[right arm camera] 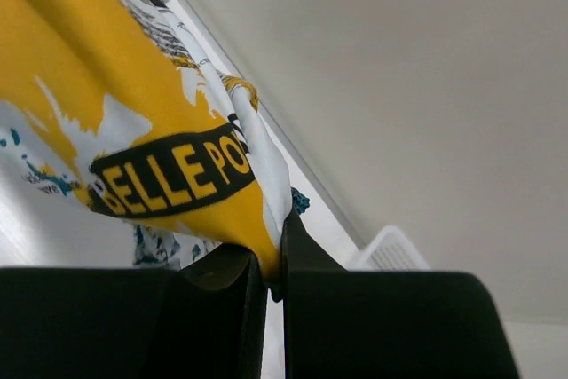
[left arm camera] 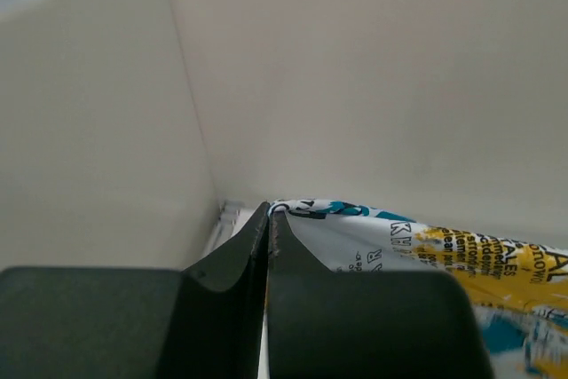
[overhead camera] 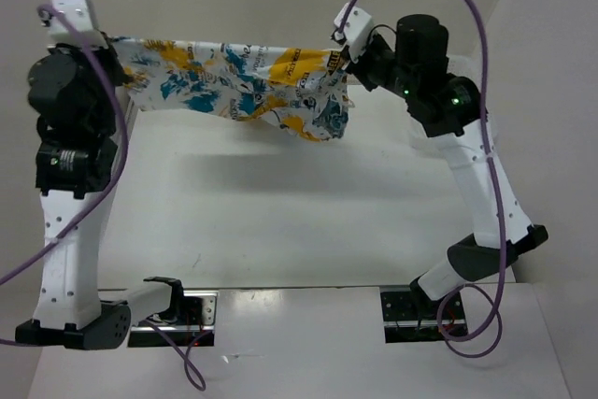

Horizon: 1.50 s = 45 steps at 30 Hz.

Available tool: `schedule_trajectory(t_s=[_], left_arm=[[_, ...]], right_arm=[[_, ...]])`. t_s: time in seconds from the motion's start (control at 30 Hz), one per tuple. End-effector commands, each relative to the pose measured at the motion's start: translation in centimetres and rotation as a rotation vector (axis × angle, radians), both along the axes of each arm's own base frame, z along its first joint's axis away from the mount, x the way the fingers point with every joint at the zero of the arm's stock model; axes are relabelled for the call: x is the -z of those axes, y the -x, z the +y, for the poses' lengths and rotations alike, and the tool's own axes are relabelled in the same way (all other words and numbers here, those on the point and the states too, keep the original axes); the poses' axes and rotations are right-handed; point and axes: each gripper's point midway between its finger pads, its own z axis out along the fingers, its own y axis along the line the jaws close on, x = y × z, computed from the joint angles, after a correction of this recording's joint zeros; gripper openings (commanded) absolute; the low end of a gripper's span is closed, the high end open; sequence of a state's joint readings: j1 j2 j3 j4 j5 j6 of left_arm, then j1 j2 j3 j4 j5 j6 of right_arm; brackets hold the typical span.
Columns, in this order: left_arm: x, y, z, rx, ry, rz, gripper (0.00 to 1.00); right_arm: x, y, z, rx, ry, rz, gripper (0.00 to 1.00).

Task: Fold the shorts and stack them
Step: Flatten the shorts out

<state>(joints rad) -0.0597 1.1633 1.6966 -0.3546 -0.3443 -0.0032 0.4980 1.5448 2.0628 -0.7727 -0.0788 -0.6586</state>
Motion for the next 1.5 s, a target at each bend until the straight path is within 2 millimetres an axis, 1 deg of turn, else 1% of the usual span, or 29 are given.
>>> schedule_trajectory(t_s=[0.0, 0.03, 0.13, 0.17, 0.2, 0.3, 0.33, 0.4, 0.47, 0.5, 0.53, 0.57, 0.63, 0.7, 0.73, 0.77, 0.8, 0.83, 0.87, 0.9, 0.93, 0.97, 1.0, 1.07, 1.1, 1.17, 1.27, 1.33, 1.47], left_arm=[[-9.3, 5.8, 1.8, -0.073, 0.025, -0.279, 0.0], [-11.8, 7.3, 1.9, -0.073, 0.03, -0.345, 0.0], [-14.4, 8.2, 1.8, -0.064, 0.031, -0.393, 0.0], [-16.6, 9.7, 1.6, -0.051, 0.03, -0.448, 0.0], [-16.5, 8.7, 1.4, -0.04, 0.025, -0.426, 0.0], [-16.9, 8.1, 1.0, -0.021, 0.017, -0.403, 0.0], [-16.5, 7.7, 0.8, -0.011, 0.013, -0.382, 0.0], [-15.4, 6.7, 0.2, 0.021, 0.002, -0.339, 0.0], [-12.4, 4.0, -0.3, 0.044, -0.006, -0.251, 0.0], [-10.9, 2.4, -0.7, 0.066, -0.012, -0.205, 0.0], [-7.8, -0.5, -1.0, 0.075, -0.014, -0.117, 0.0], [-6.1, -2.0, -1.5, 0.088, -0.014, -0.072, 0.0], [-2.1, -5.8, -2.8, 0.122, -0.016, 0.031, 0.0], [2.2, -8.7, -3.2, 0.135, -0.018, 0.123, 0.0], [4.9, -10.9, -3.6, 0.148, -0.019, 0.182, 0.0], [6.5, -12.1, -3.7, 0.148, -0.019, 0.212, 0.0], [7.9, -13.2, -3.8, 0.148, -0.019, 0.244, 0.0], [10.9, -15.2, -4.1, 0.161, -0.018, 0.308, 0.0], [12.1, -16.0, -4.2, 0.161, -0.018, 0.338, 0.0], [13.5, -16.9, -4.5, 0.175, -0.017, 0.367, 0.0], [16.3, -18.3, -4.9, 0.19, -0.015, 0.429, 0.0], [17.6, -18.9, -4.9, 0.19, -0.014, 0.456, 0.0], [19.9, -19.8, -5.2, 0.2, -0.012, 0.5, 0.0], [21.8, -20.6, -5.9, 0.22, -0.012, 0.537, 0.0], [23.8, -21.0, -6.2, 0.232, -0.008, 0.58, 0.0], [25.5, -21.3, -6.3, 0.241, -0.005, 0.619, 0.0], [28.6, -21.2, -6.5, 0.251, 0.0, 0.688, 0.0], [31.5, -21.1, -6.5, 0.25, 0.003, 0.747, 0.0], [33.5, -21.3, -6.5, 0.249, 0.004, 0.784, 0.0]], right_arm=[[-5.4, 6.6, 0.3, -0.149, -0.134, -0.017, 0.0], [-5.6, 7.9, 0.3, -0.179, -0.143, 0.002, 0.0], [-6.6, 11.1, 0.5, -0.27, -0.182, 0.019, 0.0], [-7.0, 11.6, 0.4, -0.286, -0.198, 0.02, 0.0], [-7.3, 12.0, -0.1, -0.297, -0.22, 0.025, 0.0], [-7.6, 13.6, -1.9, -0.289, -0.263, 0.047, 0.0], [-7.2, 14.9, -2.1, -0.311, -0.289, 0.075, 0.0], [-6.7, 15.2, -2.8, -0.299, -0.313, 0.101, 0.0], [-5.3, 14.3, -2.8, -0.271, -0.365, 0.158, 0.0], [-3.7, 13.5, -2.5, -0.26, -0.37, 0.206, 0.0], [-3.1, 11.9, -2.1, -0.236, -0.397, 0.23, 0.0], [-2.1, 10.7, -1.9, -0.215, -0.405, 0.257, 0.0], [2.1, 6.5, -1.2, -0.138, -0.411, 0.37, 0.0], [5.1, 3.6, -1.0, -0.098, -0.398, 0.433, 0.0], [6.4, 1.9, -1.5, -0.064, -0.395, 0.451, 0.0], [9.5, -0.7, -1.6, -0.021, -0.396, 0.528, 0.0], [10.1, -2.3, -2.0, 0.005, -0.411, 0.538, 0.0], [11.3, -4.3, -3.7, 0.061, -0.431, 0.555, 0.0], [14.8, -6.8, -4.4, 0.127, -0.451, 0.635, 0.0], [15.5, -8.4, -5.0, 0.148, -0.468, 0.637, 0.0], [17.3, -9.5, -6.1, 0.191, -0.466, 0.665, 0.0], [20.5, -10.8, -6.3, 0.221, -0.452, 0.716, 0.0], [21.8, -11.5, -6.4, 0.241, -0.443, 0.729, 0.0], [25.5, -12.6, -6.9, 0.309, -0.432, 0.784, 0.48], [26.2, -13.0, -6.6, 0.324, -0.432, 0.788, 0.67], [27.6, -14.1, -7.6, 0.423, -0.414, 0.765, 0.82], [26.9, -15.4, -8.4, 0.471, -0.414, 0.712, 0.81], [27.4, -15.2, -8.0, 0.457, -0.415, 0.737, 0.8], [30.5, -13.4, -3.3, 0.353, -0.337, 0.81, 0.71]])
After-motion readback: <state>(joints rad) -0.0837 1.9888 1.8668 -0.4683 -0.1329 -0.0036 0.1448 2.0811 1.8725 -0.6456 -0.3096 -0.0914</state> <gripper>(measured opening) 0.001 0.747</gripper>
